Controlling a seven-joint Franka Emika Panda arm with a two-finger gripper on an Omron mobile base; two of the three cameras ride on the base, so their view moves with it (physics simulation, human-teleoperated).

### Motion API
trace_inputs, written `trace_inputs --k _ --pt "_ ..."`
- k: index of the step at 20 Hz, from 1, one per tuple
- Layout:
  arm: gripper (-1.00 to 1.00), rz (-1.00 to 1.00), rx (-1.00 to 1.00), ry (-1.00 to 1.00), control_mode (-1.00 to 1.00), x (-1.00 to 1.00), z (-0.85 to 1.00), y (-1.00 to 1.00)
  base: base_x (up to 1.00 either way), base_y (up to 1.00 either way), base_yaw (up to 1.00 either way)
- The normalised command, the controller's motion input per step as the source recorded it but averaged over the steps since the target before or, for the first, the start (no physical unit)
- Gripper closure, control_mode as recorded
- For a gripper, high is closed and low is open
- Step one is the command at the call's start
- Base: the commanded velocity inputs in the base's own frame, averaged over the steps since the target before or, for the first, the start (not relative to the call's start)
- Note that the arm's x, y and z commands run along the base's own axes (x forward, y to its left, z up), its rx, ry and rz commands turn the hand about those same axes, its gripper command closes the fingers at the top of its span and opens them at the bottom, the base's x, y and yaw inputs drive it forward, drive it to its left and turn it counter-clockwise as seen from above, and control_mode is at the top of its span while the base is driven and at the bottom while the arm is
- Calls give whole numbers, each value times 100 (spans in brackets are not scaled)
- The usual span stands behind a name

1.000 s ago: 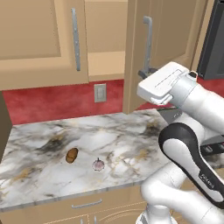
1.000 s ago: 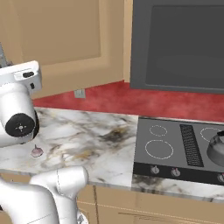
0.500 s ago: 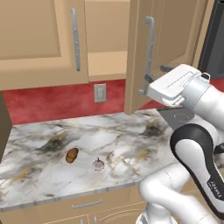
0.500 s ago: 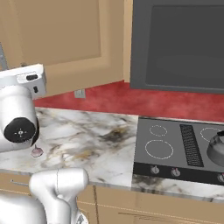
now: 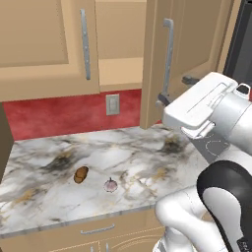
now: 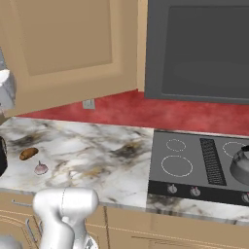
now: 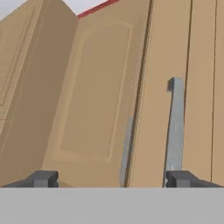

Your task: Pick the pan from the cabinet and place it on the stove. Then turn on the stove burner for the pan.

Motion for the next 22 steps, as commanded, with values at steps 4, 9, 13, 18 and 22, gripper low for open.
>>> trace_inputs --k 4,9,13,18,22 --pt "-100 -25 -23 11 -100 -36 11 65 0 0 0" --pt "-100 -32 -30 28 -100 3 -5 61 0 0 0" --pt "-100 -32 -36 24 -100 20 -36 61 0 0 0" --pt "-100 -30 -36 19 -100 16 -58 45 0 0 0" --pt "-100 -11 -29 13 -100 22 -50 -10 0 0 0"
